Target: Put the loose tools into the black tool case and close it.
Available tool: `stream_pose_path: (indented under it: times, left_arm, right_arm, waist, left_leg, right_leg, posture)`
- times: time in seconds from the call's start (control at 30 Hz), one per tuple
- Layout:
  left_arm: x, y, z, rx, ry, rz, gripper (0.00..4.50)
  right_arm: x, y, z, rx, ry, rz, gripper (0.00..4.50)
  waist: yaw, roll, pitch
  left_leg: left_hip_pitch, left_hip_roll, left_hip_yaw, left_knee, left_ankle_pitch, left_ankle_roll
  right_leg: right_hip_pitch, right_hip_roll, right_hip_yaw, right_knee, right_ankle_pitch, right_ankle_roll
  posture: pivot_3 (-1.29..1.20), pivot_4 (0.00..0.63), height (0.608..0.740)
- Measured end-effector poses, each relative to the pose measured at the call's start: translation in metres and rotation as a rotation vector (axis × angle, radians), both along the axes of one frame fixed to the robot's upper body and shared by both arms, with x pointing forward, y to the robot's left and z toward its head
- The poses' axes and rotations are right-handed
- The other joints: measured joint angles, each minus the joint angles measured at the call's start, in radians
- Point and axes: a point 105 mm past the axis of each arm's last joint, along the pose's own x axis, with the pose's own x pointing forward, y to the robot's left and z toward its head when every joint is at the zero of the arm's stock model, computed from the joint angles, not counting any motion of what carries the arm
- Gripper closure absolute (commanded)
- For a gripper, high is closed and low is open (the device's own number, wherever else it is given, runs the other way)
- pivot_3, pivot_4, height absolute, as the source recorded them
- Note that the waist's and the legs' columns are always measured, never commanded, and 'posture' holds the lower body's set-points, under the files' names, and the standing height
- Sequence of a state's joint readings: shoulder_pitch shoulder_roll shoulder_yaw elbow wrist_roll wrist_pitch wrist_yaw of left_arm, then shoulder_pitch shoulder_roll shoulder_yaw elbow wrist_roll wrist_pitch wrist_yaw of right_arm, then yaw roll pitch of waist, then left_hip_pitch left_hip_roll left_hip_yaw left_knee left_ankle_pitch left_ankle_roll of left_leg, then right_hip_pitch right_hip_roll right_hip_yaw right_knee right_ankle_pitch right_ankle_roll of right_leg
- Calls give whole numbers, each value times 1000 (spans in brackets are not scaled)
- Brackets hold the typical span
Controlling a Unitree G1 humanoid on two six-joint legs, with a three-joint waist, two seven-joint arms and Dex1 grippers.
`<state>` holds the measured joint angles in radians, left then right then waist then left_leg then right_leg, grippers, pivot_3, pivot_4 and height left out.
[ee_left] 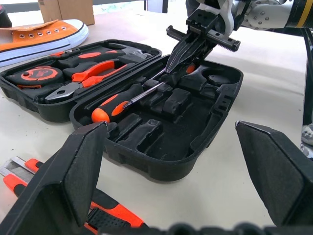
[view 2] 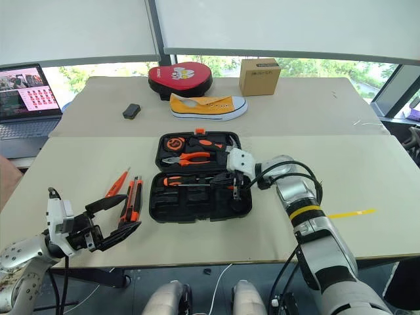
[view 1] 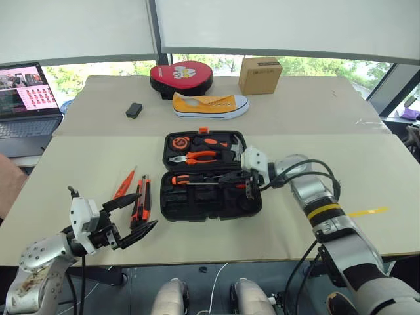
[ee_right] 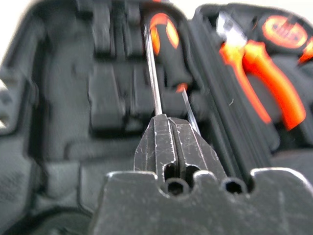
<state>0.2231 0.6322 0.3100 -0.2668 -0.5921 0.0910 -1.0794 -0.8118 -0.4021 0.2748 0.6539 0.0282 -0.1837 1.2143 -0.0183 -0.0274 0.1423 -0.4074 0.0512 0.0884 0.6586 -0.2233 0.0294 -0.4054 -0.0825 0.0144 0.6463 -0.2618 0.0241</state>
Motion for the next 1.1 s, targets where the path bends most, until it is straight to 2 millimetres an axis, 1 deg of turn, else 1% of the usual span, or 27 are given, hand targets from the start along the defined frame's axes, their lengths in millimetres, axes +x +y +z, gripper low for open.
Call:
stream_pose_path:
  times: [0.07,0.17,0.27,0.4,0.43,0.5,0.53,0.57,0.6,0.67,0.73,0.77,0.8,0.83,0.93,0.97,1.03,1.1]
  left_arm:
    - [1,0,1,4,-4,1,0]
    - [2,1,2,6,-5,10,0]
    - [3,1,2,9,-8,18,0]
    - [2,2,1,13,2,47,0]
    - [2,3,1,12,2,61,0]
    - [0,9,2,-3,11,113,0]
    - [-2,15,3,-15,20,147,0]
    - [-5,23,3,-25,34,186,0]
    - [-7,29,3,-30,39,215,0]
    - [-19,54,0,-38,79,324,0]
    - [-30,79,-5,-27,110,422,0]
    - [-35,90,-9,-25,129,467,0]
    - [-45,109,-14,-19,155,544,0]
    - [-54,123,-19,-17,181,607,0]
    - [-73,155,-28,-5,233,769,0]
    - [-76,161,-30,-1,241,801,0]
    - [-76,166,-31,-4,269,834,0]
    - [-73,166,-31,-5,283,839,0]
  right_arm:
    - [1,3,0,-13,-28,9,4413]
    - [1,11,-4,-18,-29,16,4413]
    - [3,15,-3,-26,-35,20,4413]
    - [-1,23,-5,-36,-40,55,4413]
    - [-3,25,-6,-28,-38,62,4413]
    - [-9,28,-6,49,-16,62,4413]
    - [-13,27,-6,86,6,61,4175]
    - [-15,23,-4,126,20,57,3897]
    - [-17,18,-1,156,23,58,3720]
    - [-19,-9,21,251,-16,24,2955]
    - [-19,-34,39,320,-72,-25,2308]
    - [-22,-46,45,358,-94,-48,2021]
    - [-29,-61,46,395,-108,-76,1589]
    - [-36,-75,42,402,-100,-101,1298]
    - [-55,-109,23,419,-47,-166,236]
    - [-59,-114,20,425,-39,-176,62]
    - [-66,-122,19,431,-31,-173,62]
    - [-68,-129,24,438,-50,-185,62]
  waist:
    - [-1,0,0]
    - [-7,0,0]
    - [-15,0,0]
    - [-26,0,0]
    - [-28,0,-1]
    - [-29,0,0]
    - [-28,0,0]
    - [-26,0,0]
    - [-25,0,0]
    - [-20,0,1]
    - [-19,0,0]
    - [-16,0,0]
    - [-13,-2,0]
    - [-11,-2,0]
    - [-5,-3,0]
    - [-2,-3,1]
    - [1,-3,1]
    - [3,-3,1]
  left_leg:
    - [1,0,0,0,0,0]
    - [2,1,0,0,0,0]
    - [2,1,0,-1,0,0]
    - [3,1,0,-2,0,-1]
    - [4,2,-1,-3,-1,-1]
    - [3,2,-1,-5,0,-2]
    - [3,1,-1,-7,0,-3]
    - [3,1,-1,-8,1,-3]
    - [2,0,0,-8,1,-3]
    - [1,-1,0,-9,1,-3]
    - [3,-2,0,-11,0,-3]
    - [3,-2,0,-11,0,-3]
    - [3,-1,0,-11,0,-3]
    - [3,-1,0,-12,0,-3]
    - [3,-1,2,-13,0,-3]
    - [3,-1,2,-13,0,-3]
    - [4,-1,3,-13,0,-3]
    - [5,-1,3,-13,-1,-4]
  right_leg:
    - [1,0,0,0,0,0]
    - [1,1,0,1,0,0]
    - [1,1,0,1,0,-1]
    - [2,1,0,1,0,-1]
    - [1,1,0,1,-1,-1]
    - [0,1,1,1,-1,-2]
    - [0,0,1,0,-1,-2]
    - [-1,-1,0,0,-1,-2]
    - [-2,-2,0,0,-1,-2]
    - [-1,-6,-2,-2,-1,-2]
    - [0,-9,-4,-5,-1,-2]
    - [0,-9,-5,-6,-1,-2]
    - [1,-9,-6,-7,-1,-2]
    - [1,-10,-6,-8,-1,-2]
    - [1,-10,-6,-8,-2,-2]
    - [0,-9,-6,-8,-2,-3]
    - [0,-9,-5,-6,-2,-3]
    - [0,-8,-5,-6,-2,-3]
  posture:
    - [0,150,740]
    - [0,150,740]
    - [0,150,740]
    - [0,150,740]
    - [0,150,740]
    - [0,150,740]
    - [0,150,740]
    - [0,150,740]
    - [0,150,740]
    - [0,150,740]
    - [0,150,740]
    - [0,150,740]
    - [0,150,740]
    - [0,150,740]
    - [0,150,740]
    - [0,150,740]
    - [0,150,740]
    - [0,150,740]
